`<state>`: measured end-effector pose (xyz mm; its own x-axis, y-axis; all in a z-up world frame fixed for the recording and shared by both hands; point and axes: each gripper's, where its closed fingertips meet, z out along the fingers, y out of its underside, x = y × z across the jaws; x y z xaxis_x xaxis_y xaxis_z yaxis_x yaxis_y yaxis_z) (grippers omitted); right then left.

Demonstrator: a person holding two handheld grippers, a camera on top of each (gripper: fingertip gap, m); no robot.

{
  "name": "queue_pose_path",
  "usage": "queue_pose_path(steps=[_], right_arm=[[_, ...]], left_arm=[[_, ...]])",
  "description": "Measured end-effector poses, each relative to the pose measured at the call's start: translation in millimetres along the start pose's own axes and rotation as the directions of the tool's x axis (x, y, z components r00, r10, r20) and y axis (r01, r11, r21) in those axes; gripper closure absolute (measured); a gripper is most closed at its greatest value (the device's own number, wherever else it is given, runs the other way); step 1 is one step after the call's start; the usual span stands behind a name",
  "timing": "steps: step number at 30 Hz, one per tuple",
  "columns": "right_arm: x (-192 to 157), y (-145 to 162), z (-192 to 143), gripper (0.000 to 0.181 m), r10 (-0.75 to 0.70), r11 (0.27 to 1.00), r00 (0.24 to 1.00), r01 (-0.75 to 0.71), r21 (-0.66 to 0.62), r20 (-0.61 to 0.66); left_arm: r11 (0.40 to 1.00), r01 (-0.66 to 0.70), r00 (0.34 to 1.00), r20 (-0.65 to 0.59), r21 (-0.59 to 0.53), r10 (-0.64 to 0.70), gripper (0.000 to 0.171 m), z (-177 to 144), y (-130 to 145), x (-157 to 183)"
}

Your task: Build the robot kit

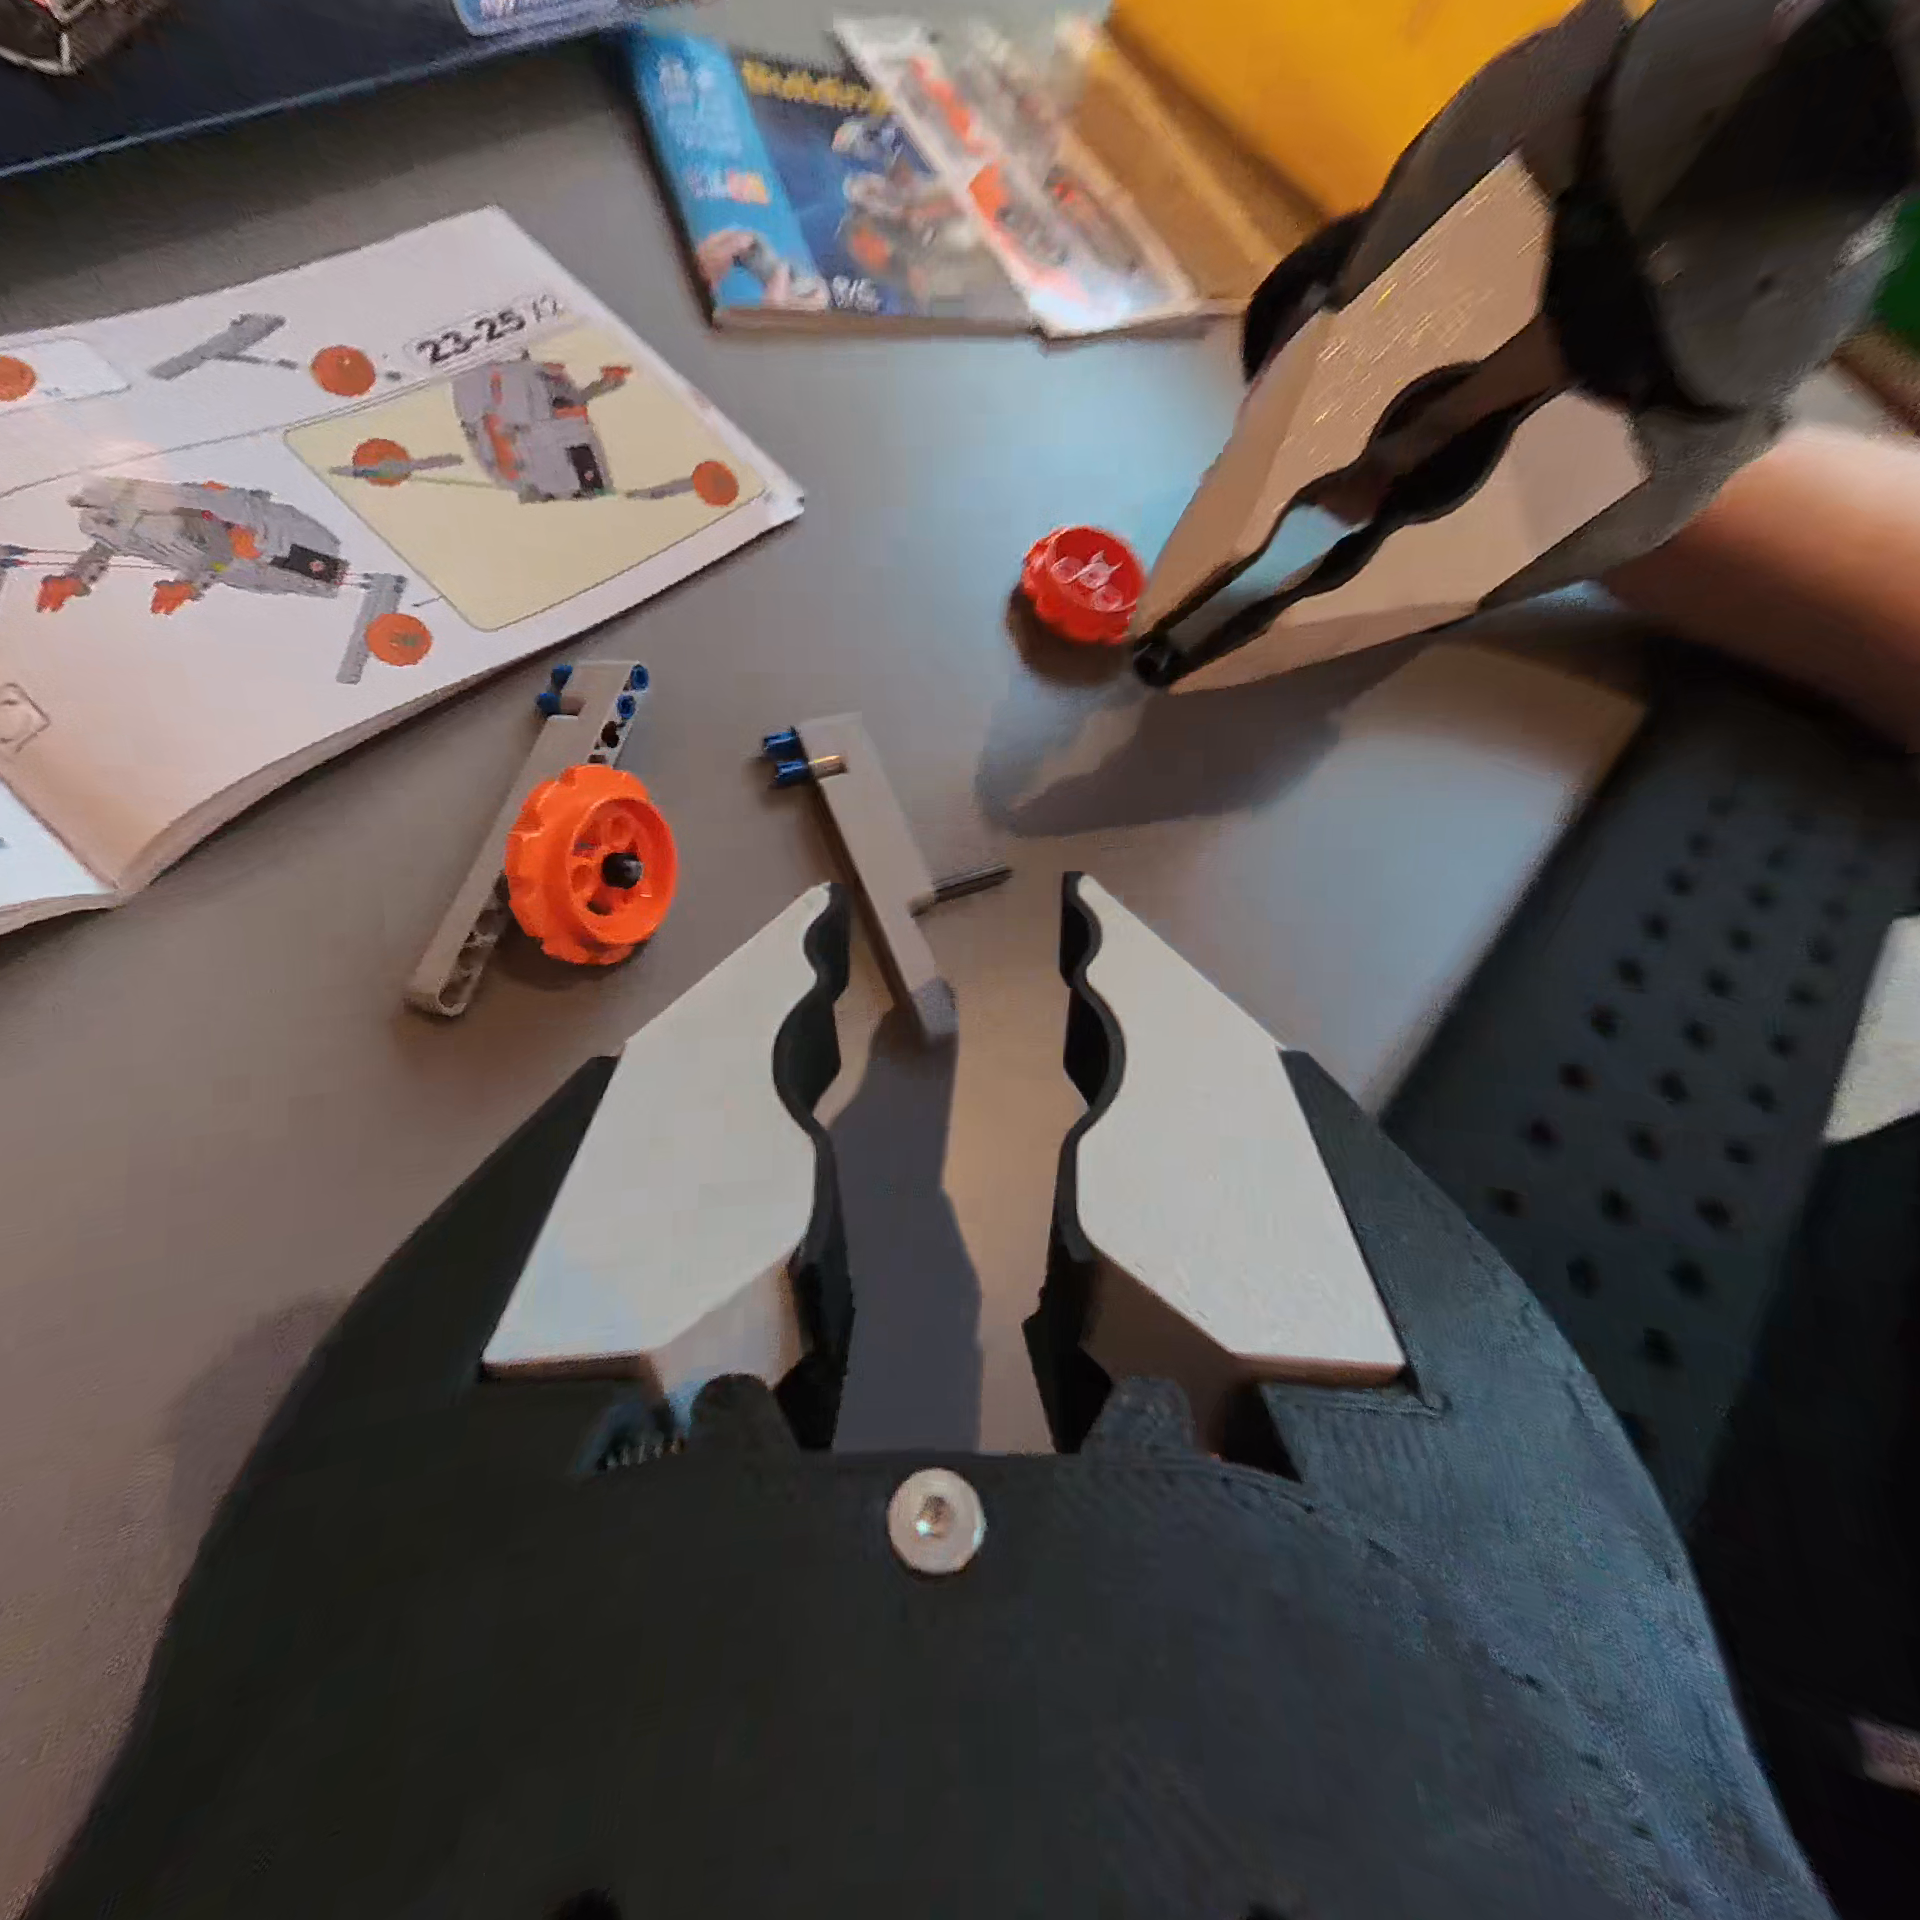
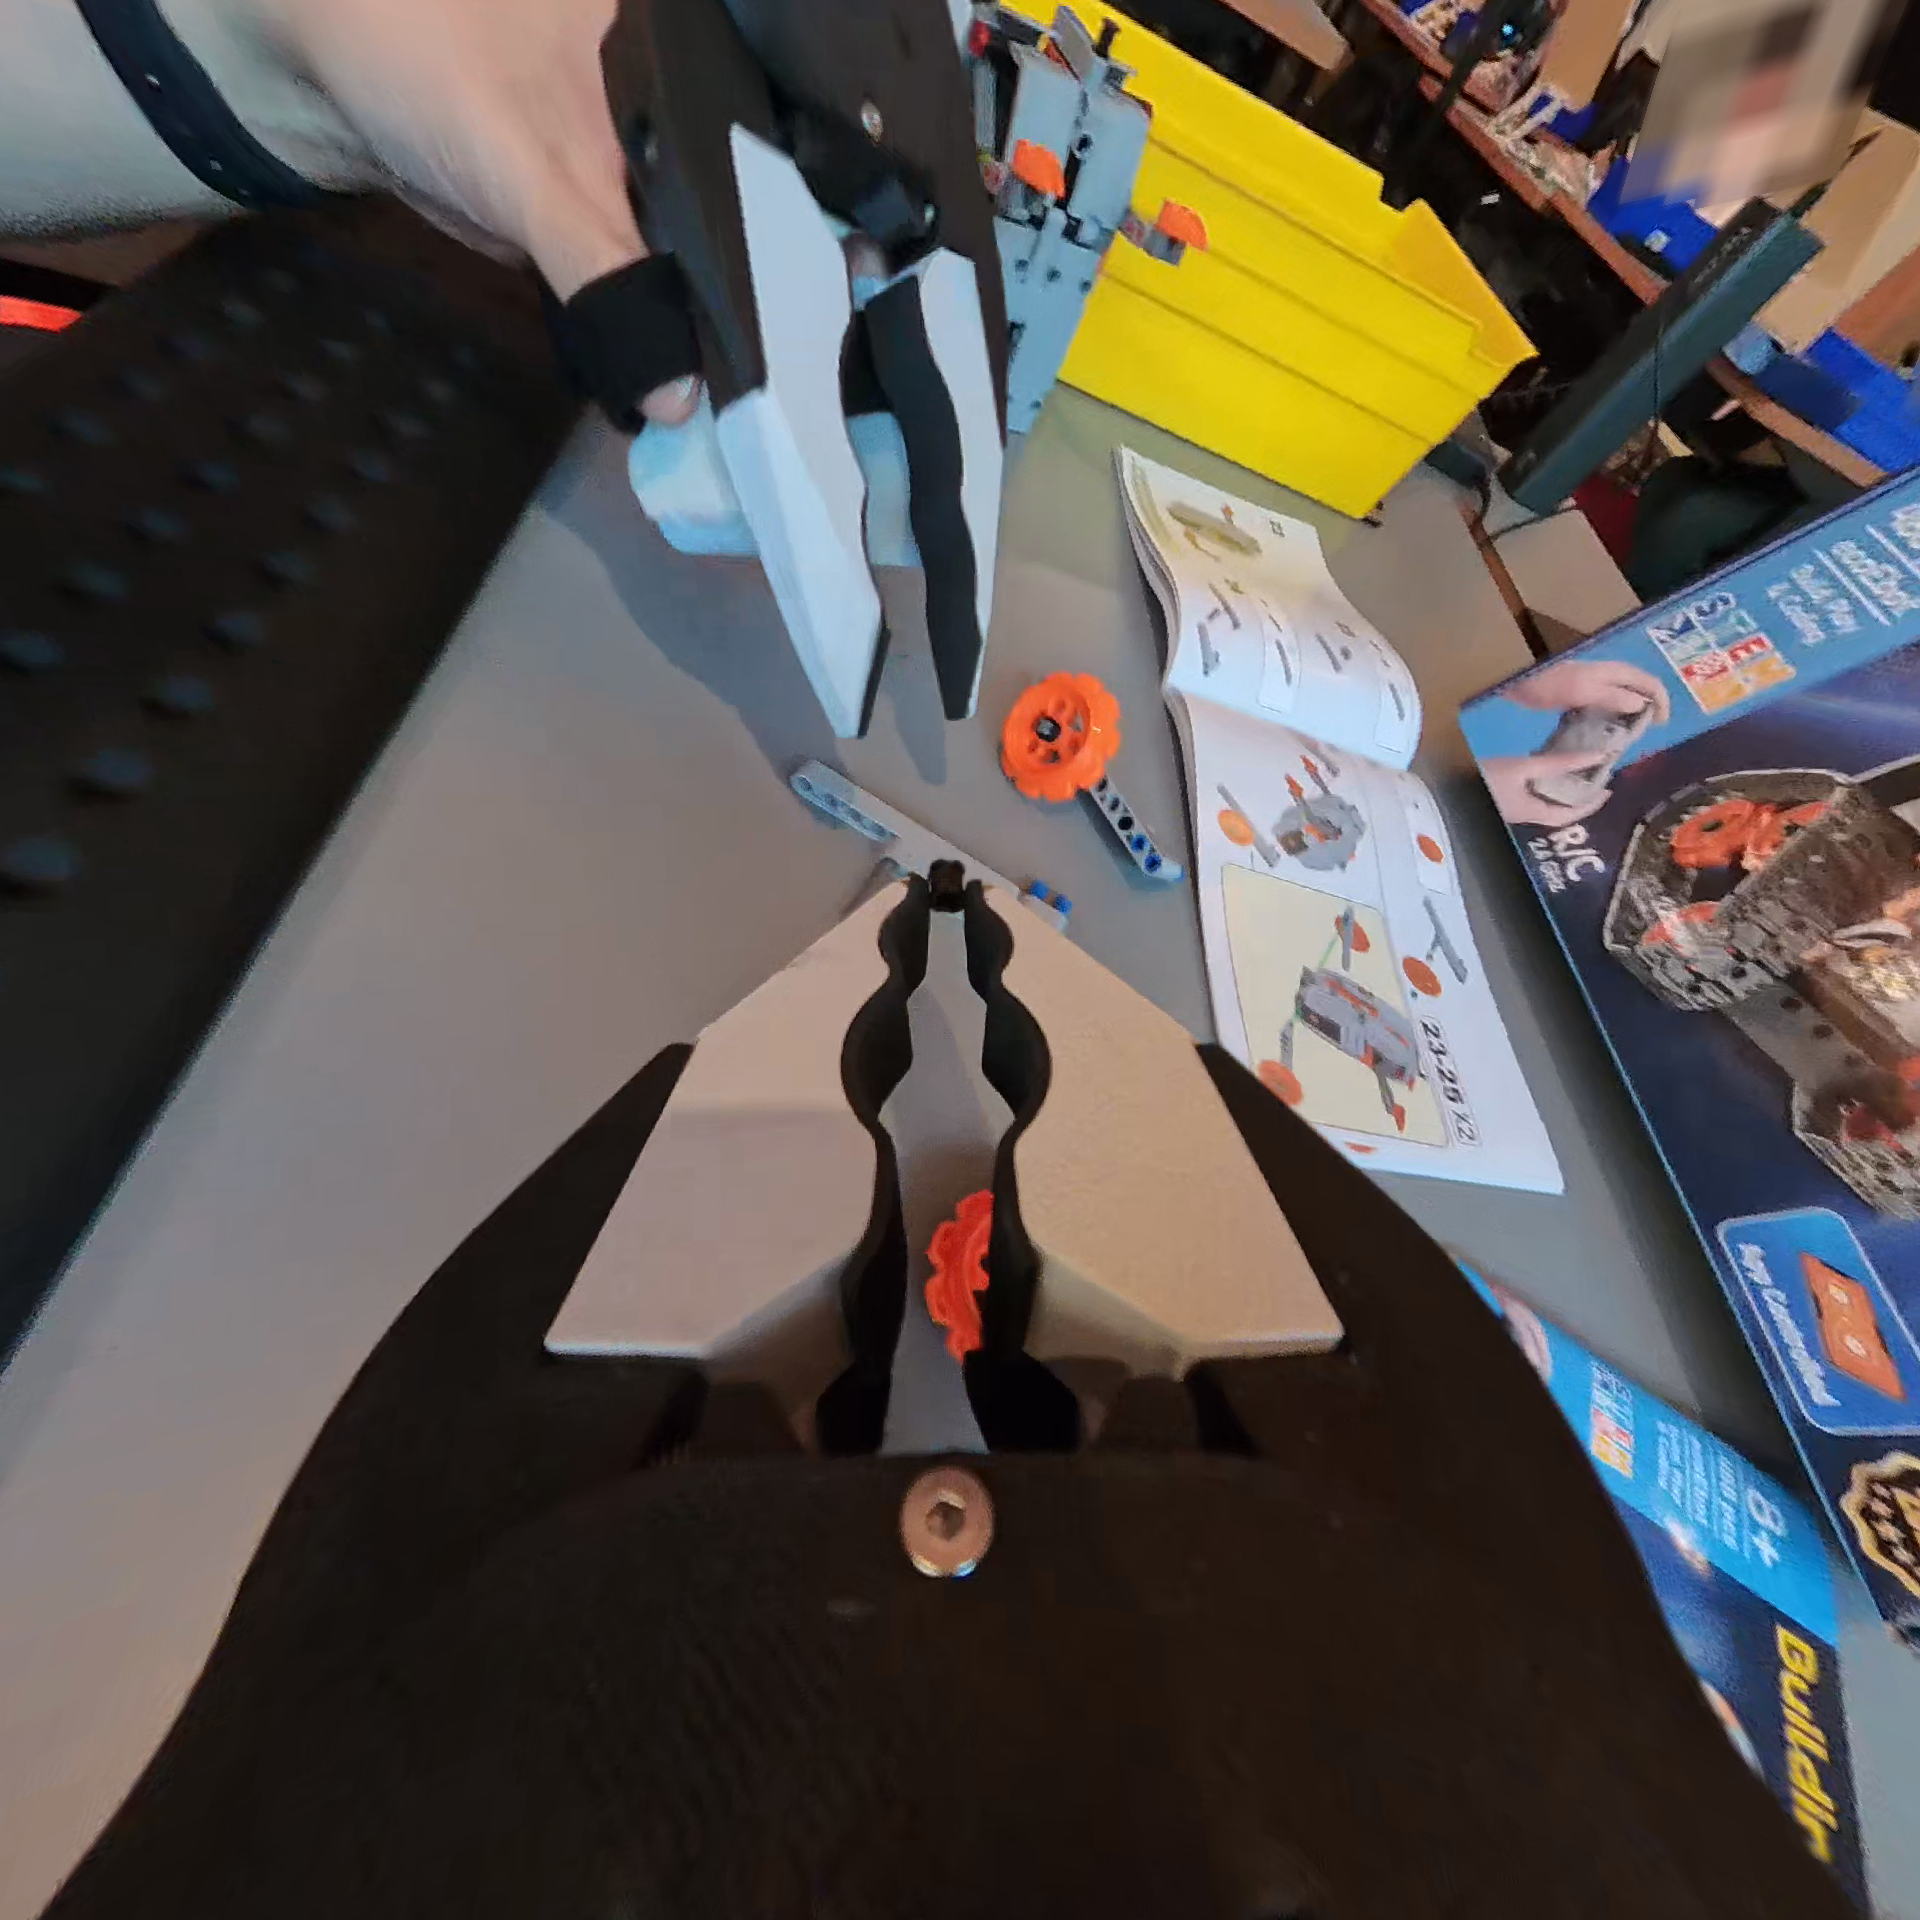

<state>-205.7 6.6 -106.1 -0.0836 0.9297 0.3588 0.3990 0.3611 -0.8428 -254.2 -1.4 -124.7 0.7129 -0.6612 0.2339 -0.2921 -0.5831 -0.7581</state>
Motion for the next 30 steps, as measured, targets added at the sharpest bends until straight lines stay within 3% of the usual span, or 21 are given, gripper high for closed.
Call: queue_pose_path(steps=[2,6,10,13,15,19,22,26,30], right_arm=[[4,1,-1,0.176,-0.011,1.0,1.0,0.011,-0.007,-0.027],[4,0,2,0.176,0.007,1.0,1.0,-0.007,-0.005,-0.029],[2,1,4,0.176,0.02,1.0,1.0,-0.02,-0.007,-0.015],[3,-4,1,0.176,0.061,0.998,0.998,-0.061,0.028,-0.003],[5,-10,-2,0.176,0.094,0.993,0.996,-0.094,0.064,0.007],[6,-26,-10,0.176,0.181,0.968,0.981,-0.19,0.166,0.066],[9,-46,-21,0.176,0.247,0.923,0.961,-0.273,0.273,0.127],[5,-82,-42,0.176,0.327,0.786,0.887,-0.448,0.427,0.327],[5,-115,-73,0.176,0.333,0.616,0.784,-0.602,0.508,0.524]], left_arm=[[0.994,-0.04,0.994,0.093,-0.097,0.049,0.134,11,10,-9],[0.971,-0.057,0.984,0.151,-0.232,0.094,0.131,22,30,-9],[0.963,-0.123,0.958,0.225,-0.239,0.178,0.142,24,32,-12],[0.969,-0.102,0.957,0.244,-0.225,0.158,0.149,26,31,-9],[0.961,-0.132,0.952,0.238,-0.242,0.191,0.164,26,31,-10],[0.984,-0.092,0.972,0.2,-0.15,0.122,0.165,28,26,-9],[0.998,-0.065,0.978,0.196,-0.026,0.068,0.165,10,5,-4],[0.983,-0.085,0.98,0.194,0.162,0.053,0.166,-34,-40,19],[0.946,-0.174,0.957,0.272,0.273,0.098,0.166,-70,-69,39]])
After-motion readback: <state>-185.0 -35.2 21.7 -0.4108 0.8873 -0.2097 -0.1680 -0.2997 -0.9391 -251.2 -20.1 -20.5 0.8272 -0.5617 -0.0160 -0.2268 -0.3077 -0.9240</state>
